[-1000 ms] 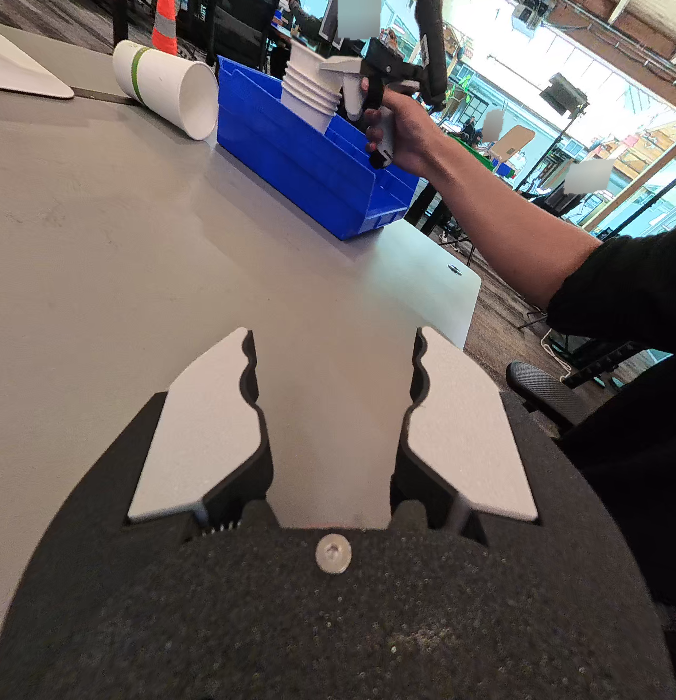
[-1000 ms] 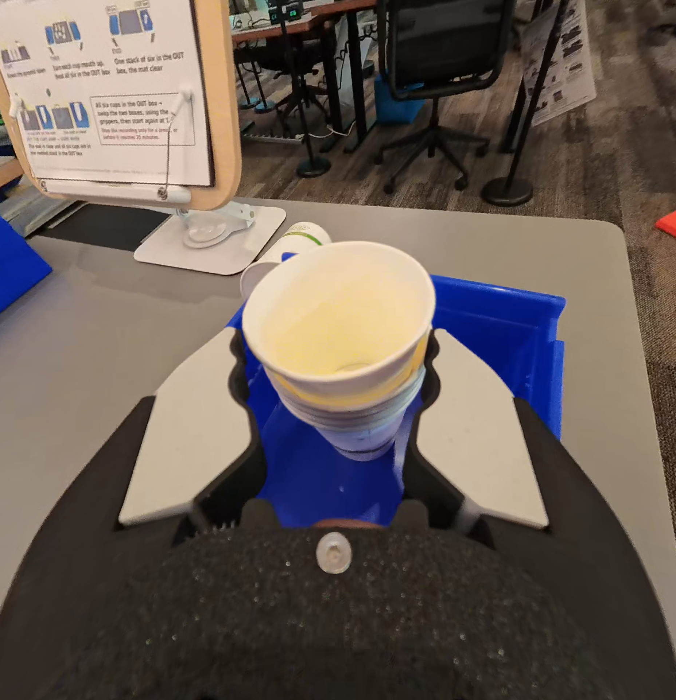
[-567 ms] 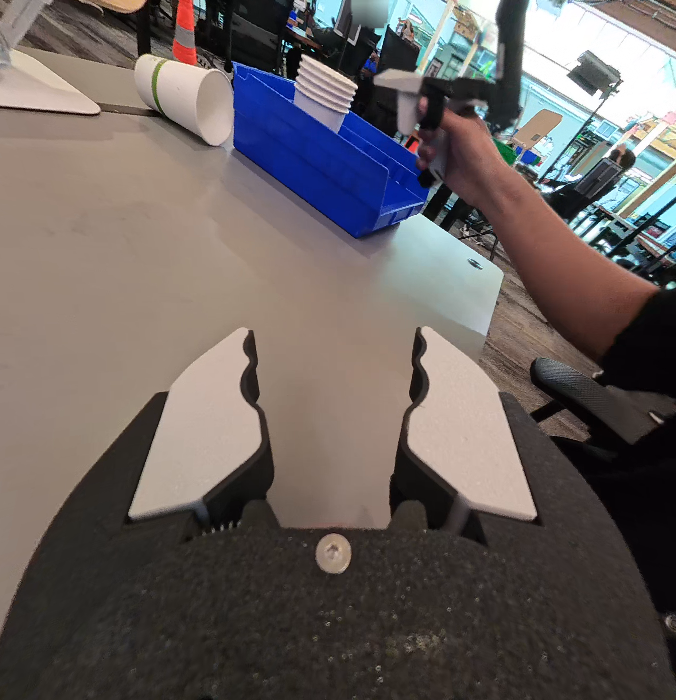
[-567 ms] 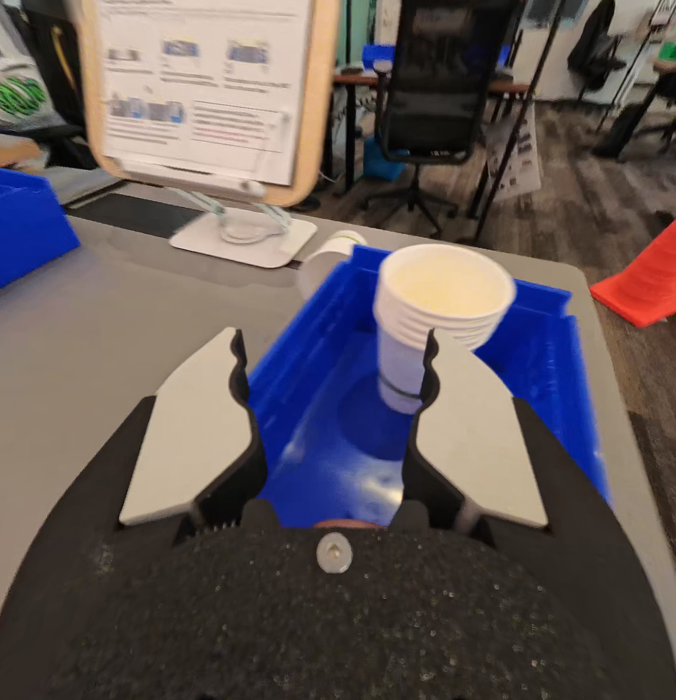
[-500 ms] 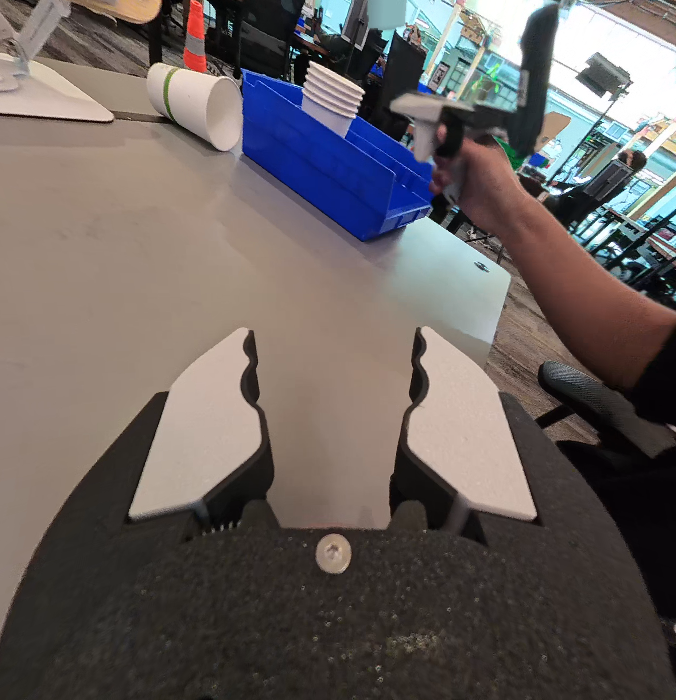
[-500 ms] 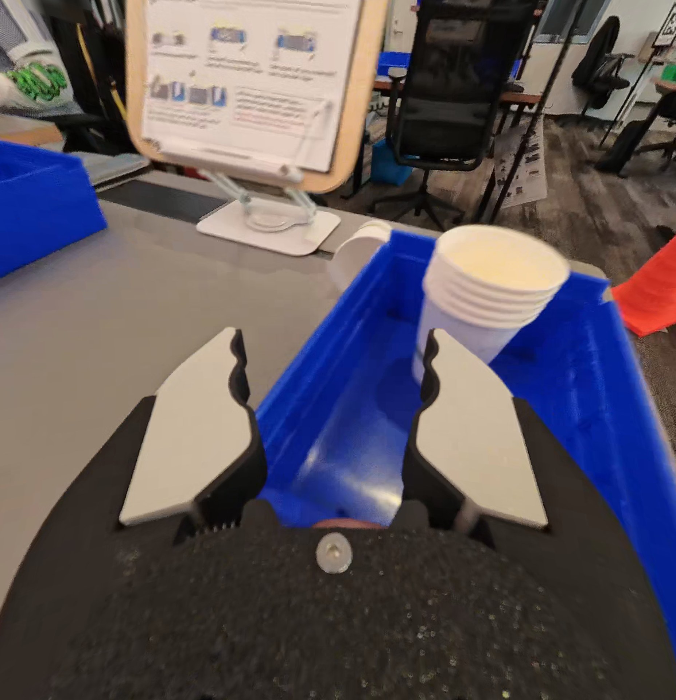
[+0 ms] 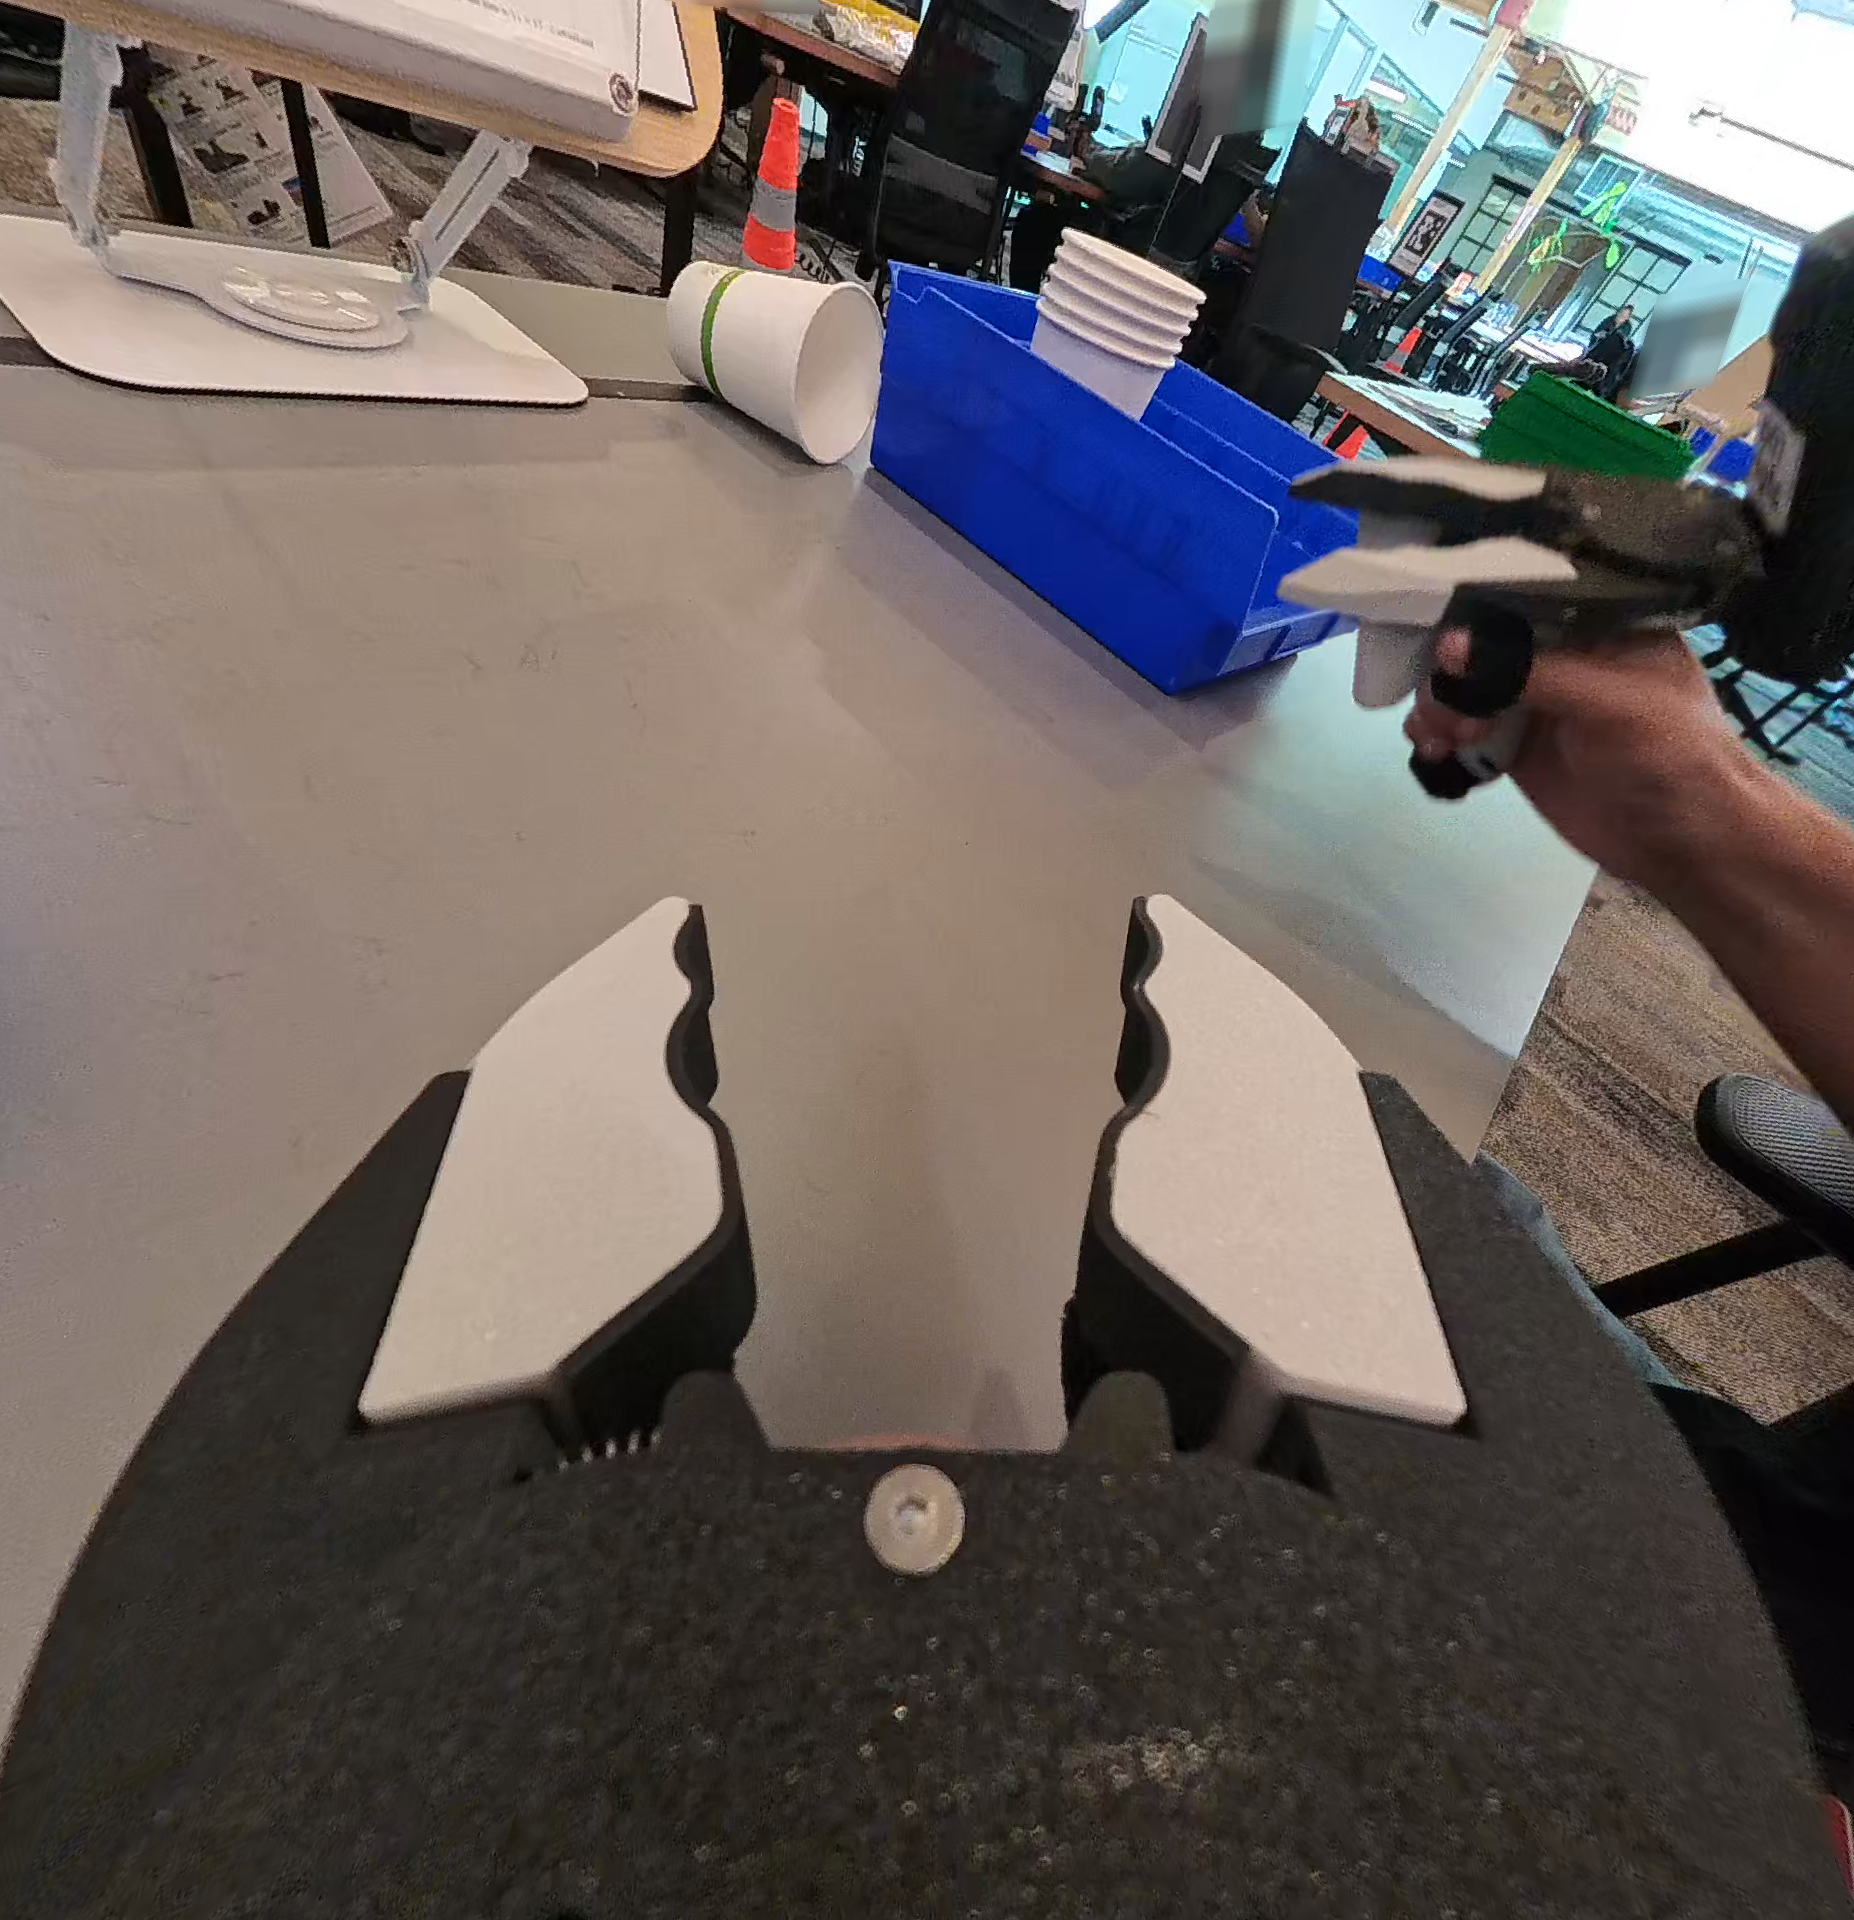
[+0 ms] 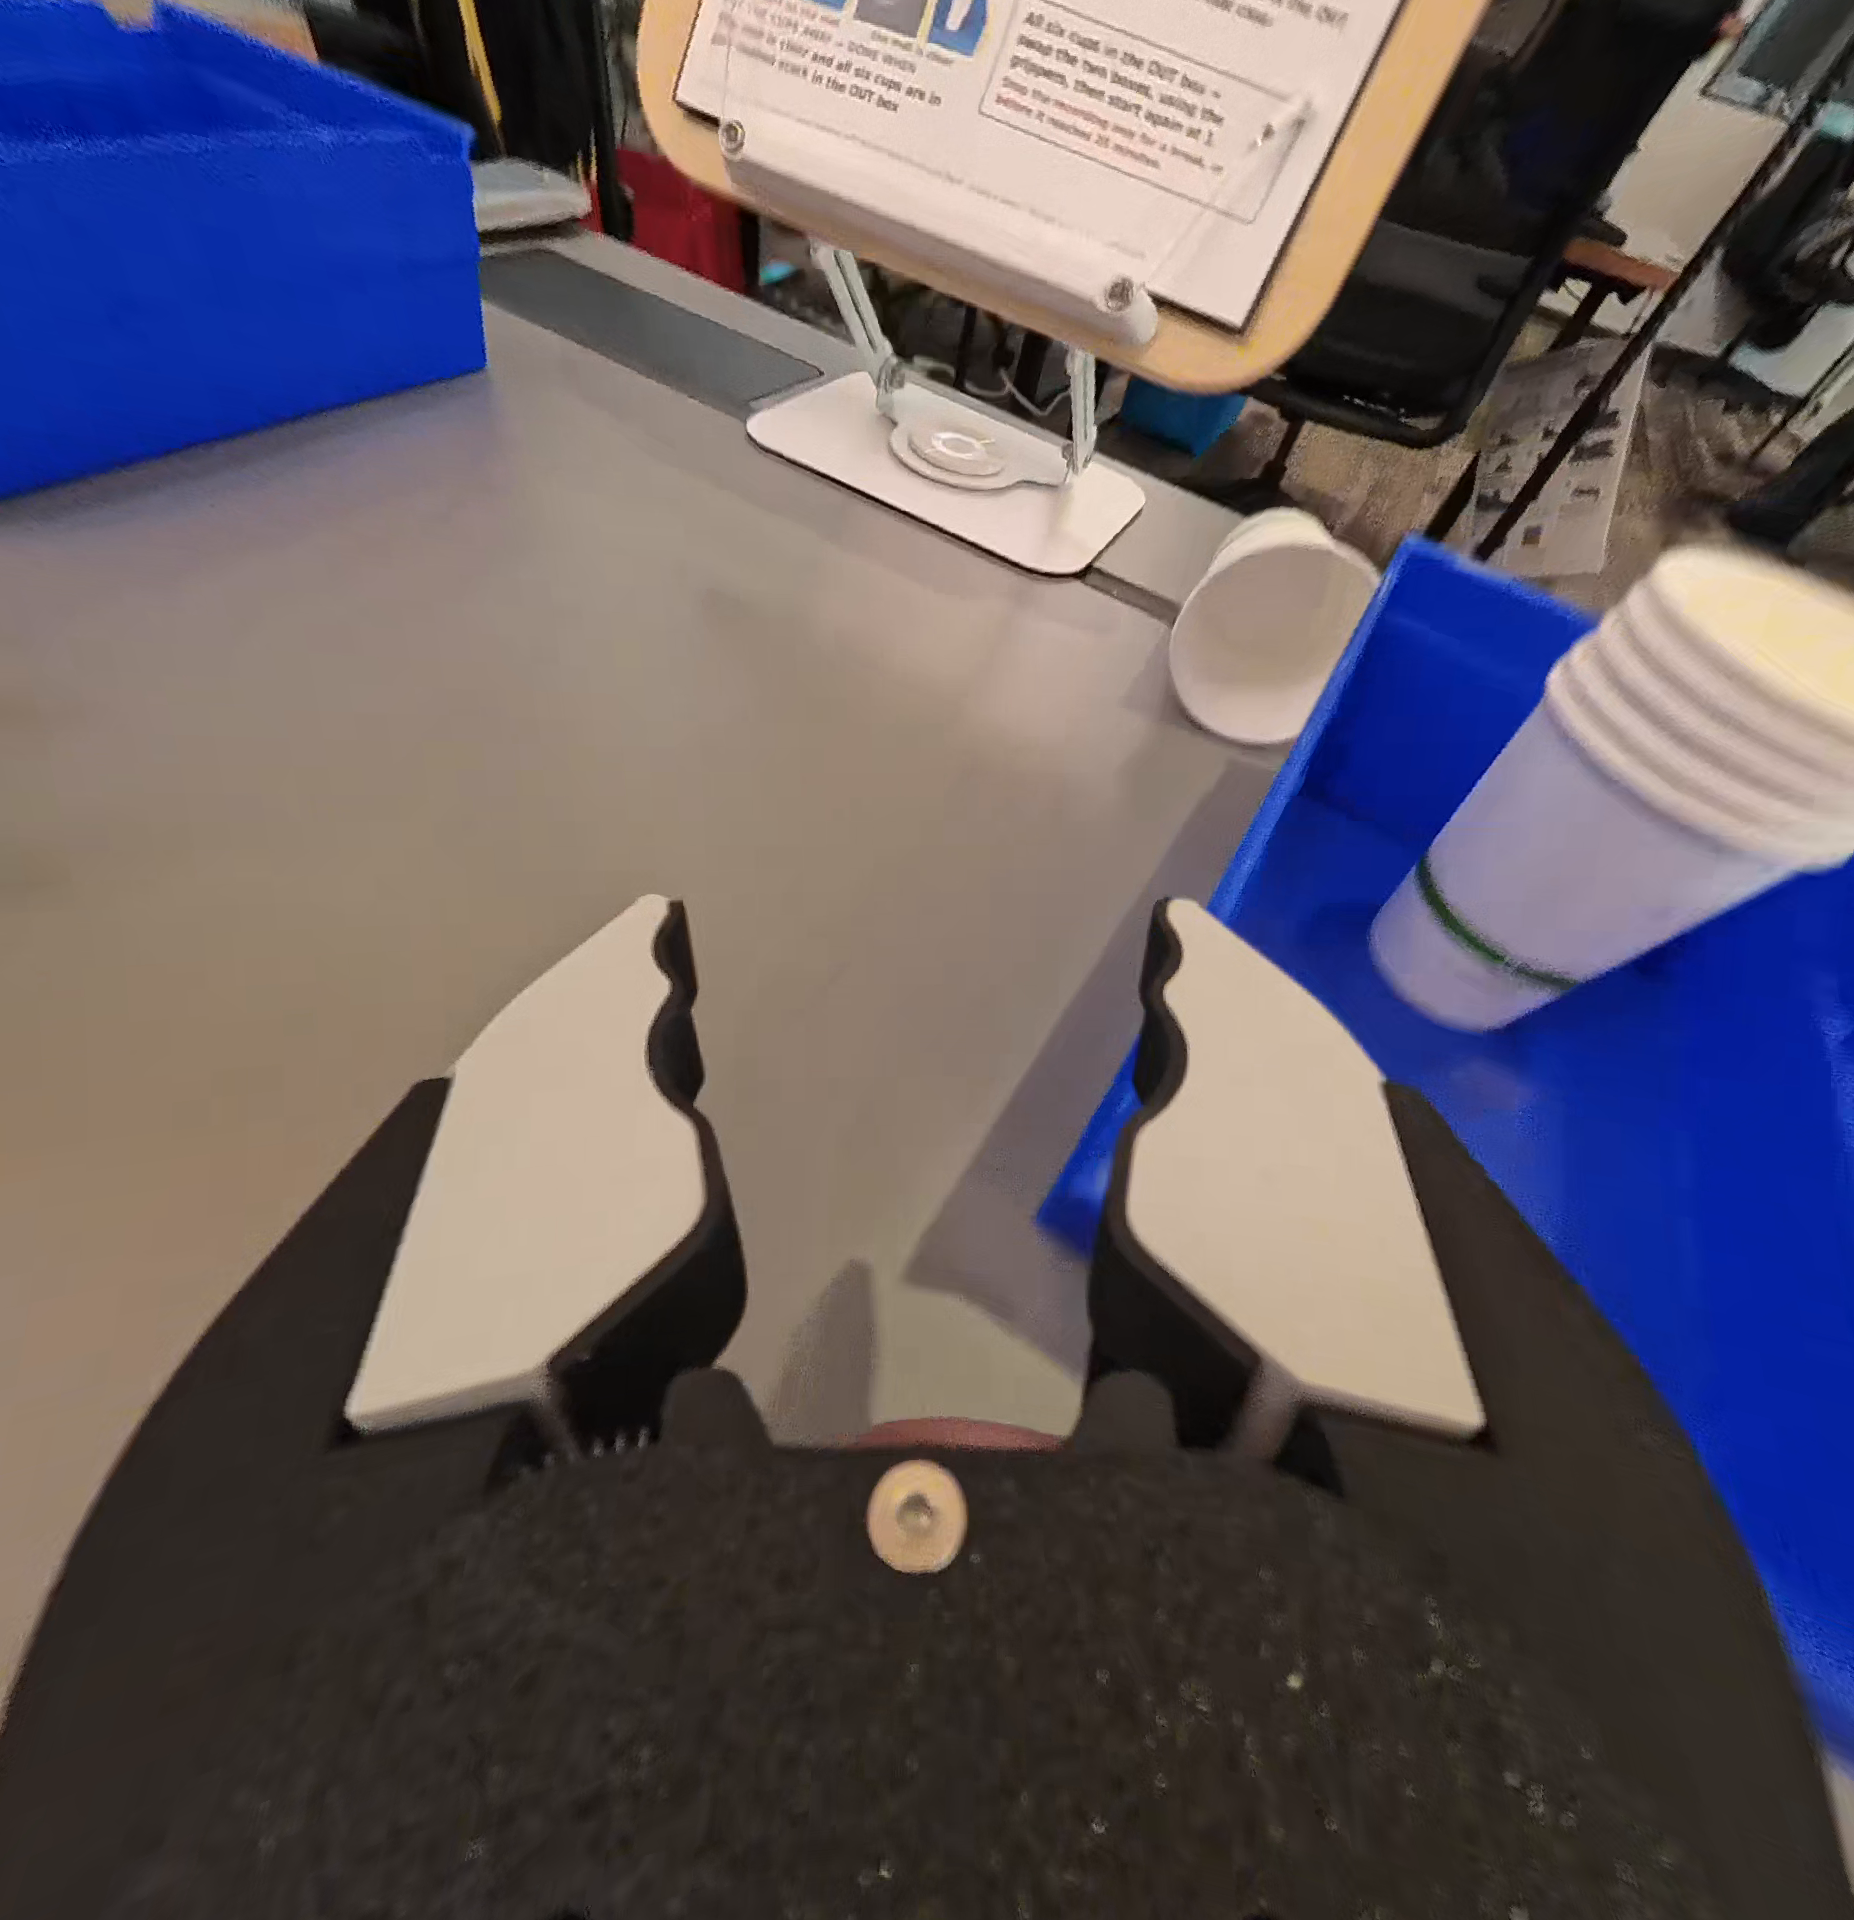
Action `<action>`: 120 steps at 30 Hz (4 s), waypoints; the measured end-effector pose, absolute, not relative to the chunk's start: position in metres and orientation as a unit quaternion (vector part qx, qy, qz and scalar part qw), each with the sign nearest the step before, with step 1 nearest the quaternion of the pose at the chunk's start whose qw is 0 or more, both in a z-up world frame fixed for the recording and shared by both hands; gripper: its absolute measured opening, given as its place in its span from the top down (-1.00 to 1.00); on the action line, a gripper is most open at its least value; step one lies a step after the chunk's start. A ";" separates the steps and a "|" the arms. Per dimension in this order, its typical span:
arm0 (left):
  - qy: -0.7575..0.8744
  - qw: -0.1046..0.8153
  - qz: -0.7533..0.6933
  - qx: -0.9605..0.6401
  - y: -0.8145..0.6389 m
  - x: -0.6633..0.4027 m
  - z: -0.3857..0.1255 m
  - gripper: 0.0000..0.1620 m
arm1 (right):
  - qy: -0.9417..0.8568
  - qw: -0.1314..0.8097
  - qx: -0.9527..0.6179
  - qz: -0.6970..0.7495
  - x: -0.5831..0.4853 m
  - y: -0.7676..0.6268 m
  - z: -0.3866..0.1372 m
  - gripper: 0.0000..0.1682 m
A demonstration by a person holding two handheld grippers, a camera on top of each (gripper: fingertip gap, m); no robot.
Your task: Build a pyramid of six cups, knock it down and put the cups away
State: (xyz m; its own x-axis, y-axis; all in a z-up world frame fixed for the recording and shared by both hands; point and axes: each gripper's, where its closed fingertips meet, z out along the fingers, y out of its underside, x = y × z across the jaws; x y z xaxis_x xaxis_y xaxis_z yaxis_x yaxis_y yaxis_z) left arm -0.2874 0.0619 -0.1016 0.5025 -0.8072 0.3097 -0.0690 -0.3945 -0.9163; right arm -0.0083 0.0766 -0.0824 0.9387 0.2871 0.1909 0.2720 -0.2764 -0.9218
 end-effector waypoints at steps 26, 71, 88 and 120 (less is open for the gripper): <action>0.287 0.469 -0.390 -0.739 0.075 -0.309 -0.104 0.12 | -0.588 0.104 -0.697 -0.396 0.078 0.370 -0.119 0.61; 0.270 0.463 -0.439 -0.721 0.067 -0.306 -0.091 0.12 | -0.217 0.006 -0.975 0.042 0.216 0.236 -0.005 0.98; 0.289 0.456 -0.435 -0.720 0.062 -0.298 -0.095 0.11 | -0.246 0.013 -0.966 -0.080 0.239 0.246 -0.062 0.55; 0.145 0.537 -0.200 -0.806 0.061 -0.430 -0.113 0.05 | -0.009 0.613 -0.790 0.001 0.031 -0.004 -0.105 0.04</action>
State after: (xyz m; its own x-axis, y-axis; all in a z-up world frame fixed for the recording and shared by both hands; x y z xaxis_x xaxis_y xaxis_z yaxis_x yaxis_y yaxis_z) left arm -0.4301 0.0609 -0.1127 0.8778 -0.4486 0.1677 -0.0180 -0.3808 -0.9245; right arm 0.0305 -0.0043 -0.1055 0.9998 0.0163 0.0097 0.0134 -0.2485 -0.9685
